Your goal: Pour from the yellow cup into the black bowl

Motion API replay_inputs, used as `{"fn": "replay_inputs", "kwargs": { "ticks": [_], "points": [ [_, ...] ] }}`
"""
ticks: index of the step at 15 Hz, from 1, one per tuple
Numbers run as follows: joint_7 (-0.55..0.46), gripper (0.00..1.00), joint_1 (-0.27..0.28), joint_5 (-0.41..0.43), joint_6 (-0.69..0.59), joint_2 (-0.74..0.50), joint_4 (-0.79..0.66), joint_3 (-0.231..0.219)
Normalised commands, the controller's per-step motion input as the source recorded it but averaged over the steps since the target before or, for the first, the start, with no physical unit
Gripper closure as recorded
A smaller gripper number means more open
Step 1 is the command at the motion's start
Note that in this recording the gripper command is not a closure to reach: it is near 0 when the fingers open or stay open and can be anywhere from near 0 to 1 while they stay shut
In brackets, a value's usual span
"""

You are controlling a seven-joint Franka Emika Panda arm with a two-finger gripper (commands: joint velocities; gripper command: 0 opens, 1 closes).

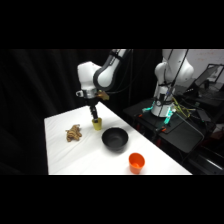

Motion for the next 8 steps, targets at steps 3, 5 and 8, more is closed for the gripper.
{"fn": "replay_inputs", "kwargs": {
  "ticks": [3,5,8],
  "points": [
    [0.00,0.00,-0.081,0.104,0.18,0.12,0.00,0.091],
    [0.02,0.00,-0.080,0.095,0.17,0.09,0.00,0.095],
    [0.00,0.00,-0.101,0.127,0.19,0.10,0.02,0.111]
  ]
}}
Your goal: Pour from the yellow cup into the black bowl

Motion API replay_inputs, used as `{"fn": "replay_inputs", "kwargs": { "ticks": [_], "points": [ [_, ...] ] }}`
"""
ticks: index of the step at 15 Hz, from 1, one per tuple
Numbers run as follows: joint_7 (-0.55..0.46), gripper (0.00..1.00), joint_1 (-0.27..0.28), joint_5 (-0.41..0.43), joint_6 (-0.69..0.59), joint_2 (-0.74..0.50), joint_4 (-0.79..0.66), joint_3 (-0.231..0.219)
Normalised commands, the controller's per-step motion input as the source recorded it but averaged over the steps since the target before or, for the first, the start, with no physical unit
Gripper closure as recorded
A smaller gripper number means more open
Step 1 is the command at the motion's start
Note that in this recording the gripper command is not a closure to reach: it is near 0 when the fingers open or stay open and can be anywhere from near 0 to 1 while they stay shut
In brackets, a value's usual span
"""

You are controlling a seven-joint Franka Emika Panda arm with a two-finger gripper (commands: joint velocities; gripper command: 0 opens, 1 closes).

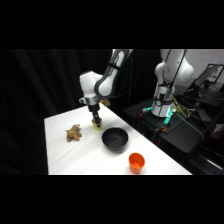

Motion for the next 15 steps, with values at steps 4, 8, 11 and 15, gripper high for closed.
{"fn": "replay_inputs", "kwargs": {
  "ticks": [4,8,11,15],
  "points": [
    [0.00,1.00,-0.103,0.144,0.17,0.09,0.06,0.121],
    [0.03,0.95,-0.070,0.087,0.11,0.01,0.05,0.089],
    [0.07,0.14,-0.010,-0.004,0.09,-0.08,0.01,0.033],
    [0.21,0.09,0.101,-0.163,0.03,-0.24,-0.08,-0.076]
  ]
}}
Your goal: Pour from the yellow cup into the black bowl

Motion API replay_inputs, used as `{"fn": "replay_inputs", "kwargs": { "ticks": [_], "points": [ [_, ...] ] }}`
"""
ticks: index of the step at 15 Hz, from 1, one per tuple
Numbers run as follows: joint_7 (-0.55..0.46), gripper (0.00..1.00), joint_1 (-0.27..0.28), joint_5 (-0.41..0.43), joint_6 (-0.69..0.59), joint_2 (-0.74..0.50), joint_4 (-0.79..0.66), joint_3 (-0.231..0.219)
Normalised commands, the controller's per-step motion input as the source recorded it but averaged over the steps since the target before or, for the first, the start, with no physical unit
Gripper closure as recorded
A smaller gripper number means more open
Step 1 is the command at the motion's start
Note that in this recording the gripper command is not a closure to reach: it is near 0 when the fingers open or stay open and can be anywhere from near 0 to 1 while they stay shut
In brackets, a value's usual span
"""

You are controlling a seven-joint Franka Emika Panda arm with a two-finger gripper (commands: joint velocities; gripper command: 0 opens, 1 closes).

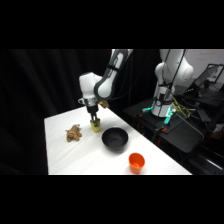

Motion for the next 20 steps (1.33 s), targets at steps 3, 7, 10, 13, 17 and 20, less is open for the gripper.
{"fn": "replay_inputs", "kwargs": {
  "ticks": [3,7,10,13,17,20],
  "points": [
    [0.34,0.09,0.216,-0.312,-0.08,-0.49,-0.19,-0.167],
    [0.45,0.09,0.283,-0.435,-0.21,-0.61,-0.28,-0.166],
    [0.43,0.09,0.218,-0.410,-0.19,-0.50,-0.31,-0.041],
    [0.33,0.09,0.128,-0.294,-0.09,-0.36,-0.35,0.064],
    [0.15,0.09,0.067,-0.100,0.02,-0.25,-0.37,0.114],
    [-0.13,0.09,0.037,0.176,0.10,-0.26,-0.33,0.133]
  ]
}}
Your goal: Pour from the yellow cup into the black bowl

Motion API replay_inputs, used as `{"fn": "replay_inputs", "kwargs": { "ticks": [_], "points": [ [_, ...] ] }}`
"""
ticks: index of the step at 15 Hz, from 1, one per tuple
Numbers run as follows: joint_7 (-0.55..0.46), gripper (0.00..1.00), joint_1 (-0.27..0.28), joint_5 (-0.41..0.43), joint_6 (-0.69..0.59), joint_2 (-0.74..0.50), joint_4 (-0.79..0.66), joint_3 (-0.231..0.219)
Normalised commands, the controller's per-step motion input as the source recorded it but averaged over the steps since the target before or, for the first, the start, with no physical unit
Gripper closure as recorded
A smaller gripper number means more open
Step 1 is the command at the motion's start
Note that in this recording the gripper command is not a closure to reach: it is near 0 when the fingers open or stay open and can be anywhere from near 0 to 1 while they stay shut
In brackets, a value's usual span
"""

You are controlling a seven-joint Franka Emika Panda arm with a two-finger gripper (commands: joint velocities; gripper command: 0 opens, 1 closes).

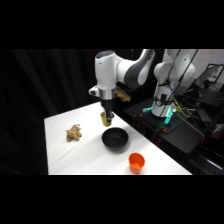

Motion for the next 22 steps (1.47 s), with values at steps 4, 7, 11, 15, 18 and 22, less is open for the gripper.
{"fn": "replay_inputs", "kwargs": {
  "ticks": [4,7,11,15,18,22],
  "points": [
    [-0.62,0.09,0.013,0.658,0.09,-0.37,-0.29,0.182],
    [-0.77,0.12,0.017,0.760,-0.02,-0.37,-0.21,0.122],
    [-0.90,0.13,-0.013,0.764,-0.23,-0.15,0.00,0.004],
    [-0.89,0.13,-0.137,0.566,-0.53,0.30,0.35,-0.102],
    [-0.70,0.13,-0.261,0.255,-0.75,0.63,0.64,-0.105],
    [-0.35,0.12,-0.260,0.109,-0.79,0.77,0.79,-0.018]
  ]
}}
